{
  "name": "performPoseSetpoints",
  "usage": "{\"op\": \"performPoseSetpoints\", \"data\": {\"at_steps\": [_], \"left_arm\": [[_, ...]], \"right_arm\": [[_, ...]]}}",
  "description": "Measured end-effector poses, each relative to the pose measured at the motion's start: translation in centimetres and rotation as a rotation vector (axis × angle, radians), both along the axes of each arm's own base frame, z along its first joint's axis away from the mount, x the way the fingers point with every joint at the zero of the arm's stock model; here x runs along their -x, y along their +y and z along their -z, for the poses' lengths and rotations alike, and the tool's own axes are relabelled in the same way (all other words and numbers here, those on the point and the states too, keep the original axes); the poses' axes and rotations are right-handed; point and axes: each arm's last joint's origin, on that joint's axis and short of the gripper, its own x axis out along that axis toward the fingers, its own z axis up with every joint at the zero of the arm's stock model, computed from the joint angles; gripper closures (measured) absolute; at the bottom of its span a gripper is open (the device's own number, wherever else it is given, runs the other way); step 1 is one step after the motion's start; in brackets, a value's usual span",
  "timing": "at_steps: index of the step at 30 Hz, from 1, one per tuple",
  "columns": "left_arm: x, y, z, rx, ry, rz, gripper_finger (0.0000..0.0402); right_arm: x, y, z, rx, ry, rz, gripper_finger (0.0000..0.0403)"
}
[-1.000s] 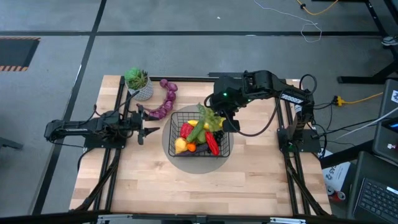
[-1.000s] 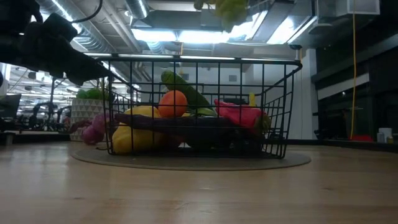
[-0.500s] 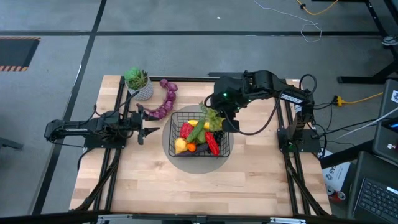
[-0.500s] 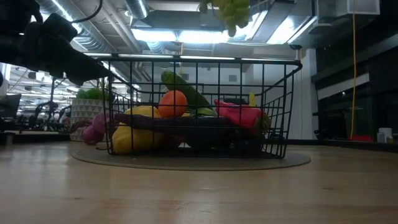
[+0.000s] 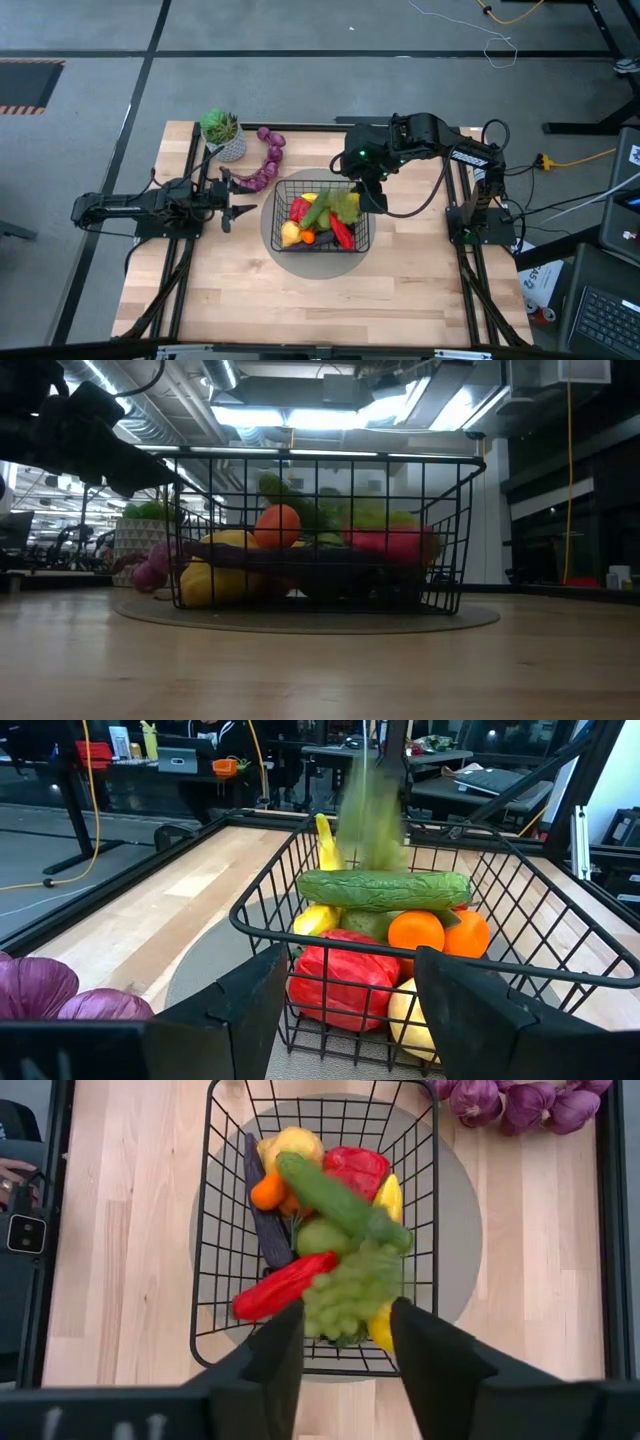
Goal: Build produce basket
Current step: Put the purple garlic into the black wire basket
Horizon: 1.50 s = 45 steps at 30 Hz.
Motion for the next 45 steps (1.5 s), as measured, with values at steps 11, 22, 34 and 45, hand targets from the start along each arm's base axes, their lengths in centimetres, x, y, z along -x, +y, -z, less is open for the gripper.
{"op": "performPoseSetpoints", "data": {"at_steps": [11,22,34,45], "left_arm": [[0.0,0.0,0.0,0.0,0.0,0.0,0.0188],[0.0,0.0,0.0,0.0,0.0,0.0,0.0188],[0.0,0.0,0.0,0.0,0.0,0.0,0.0188],[0.0,0.0,0.0,0.0,0.0,0.0,0.0188]], "right_arm": [[0.0,0.1,0.0,0.0,0.0,-0.003,0.0217],[0.0,0.1,0.0,0.002,-0.001,-0.006,0.022],[-0.1,0.1,-0.1,0.008,-0.015,-0.014,0.0219],[-1.2,0.0,-0.8,0.075,-0.152,-0.063,0.0219]]}}
